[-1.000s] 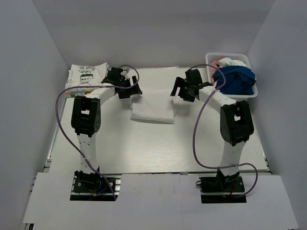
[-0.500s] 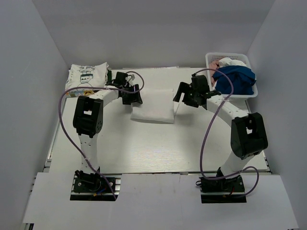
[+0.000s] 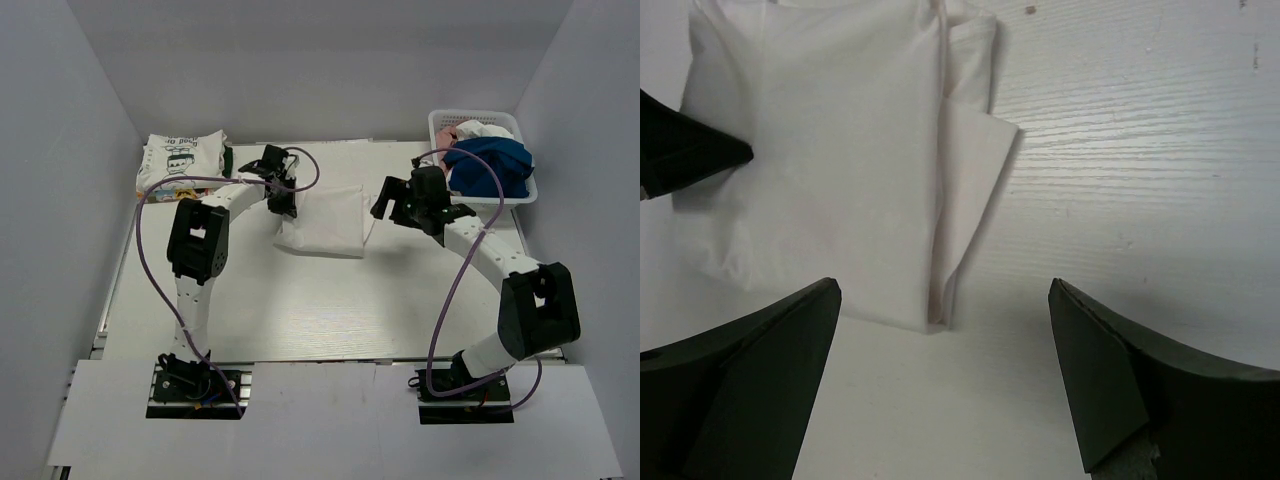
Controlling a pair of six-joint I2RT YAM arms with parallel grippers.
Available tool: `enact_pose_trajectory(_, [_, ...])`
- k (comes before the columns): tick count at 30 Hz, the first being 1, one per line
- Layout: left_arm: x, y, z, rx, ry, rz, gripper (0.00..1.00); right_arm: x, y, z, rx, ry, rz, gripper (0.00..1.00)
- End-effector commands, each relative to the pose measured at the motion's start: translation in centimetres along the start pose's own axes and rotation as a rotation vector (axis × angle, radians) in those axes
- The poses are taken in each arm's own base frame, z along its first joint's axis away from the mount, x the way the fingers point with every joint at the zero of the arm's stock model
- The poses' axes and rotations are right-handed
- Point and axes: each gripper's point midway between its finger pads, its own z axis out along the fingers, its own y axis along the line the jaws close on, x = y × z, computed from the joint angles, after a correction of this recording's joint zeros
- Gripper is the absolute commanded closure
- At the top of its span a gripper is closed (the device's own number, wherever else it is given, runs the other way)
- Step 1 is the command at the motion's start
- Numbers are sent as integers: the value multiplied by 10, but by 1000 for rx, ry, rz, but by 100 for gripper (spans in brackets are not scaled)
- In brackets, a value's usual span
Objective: Fold and stack the t-shirts
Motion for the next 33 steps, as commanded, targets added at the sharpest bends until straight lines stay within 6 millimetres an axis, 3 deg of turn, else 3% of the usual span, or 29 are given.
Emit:
enact_pose_trajectory(1, [-47, 19, -43, -174, -125, 108, 100, -19, -10, -9, 41, -105, -31, 10])
enact_pose_trajectory(10, [-106, 90, -136, -603, -363, 296, 100, -24, -26, -10, 122, -143, -52, 10])
enact_pose_trajectory(13, [-134, 106, -180, -685, -461, 349, 100, -22, -30, -5, 139, -136, -58, 10])
enact_pose_trajectory(15, [-137, 113, -184, -699, -462, 361, 100, -24, -30, -5, 138, -138, -62, 10])
enact_pose_trajectory(20, [-169, 134, -222, -794, -552, 419, 100, -20, -35, 1, 166, -121, -66, 10])
enact_pose_trajectory(21, [-181, 138, -237, -798, -591, 402, 100, -20, -36, 3, 168, -119, -67, 10])
enact_pose_trajectory(26, [-196, 164, -246, -827, -565, 390, 100, -21, -35, 8, 163, -108, -74, 10])
enact_pose_trajectory(27, [-205, 163, -259, -821, -597, 386, 100, -22, -34, 8, 162, -110, -71, 10])
enact_pose_trajectory(33, [-217, 175, -280, -785, -628, 380, 100, -23, -33, 16, 162, -94, -77, 10])
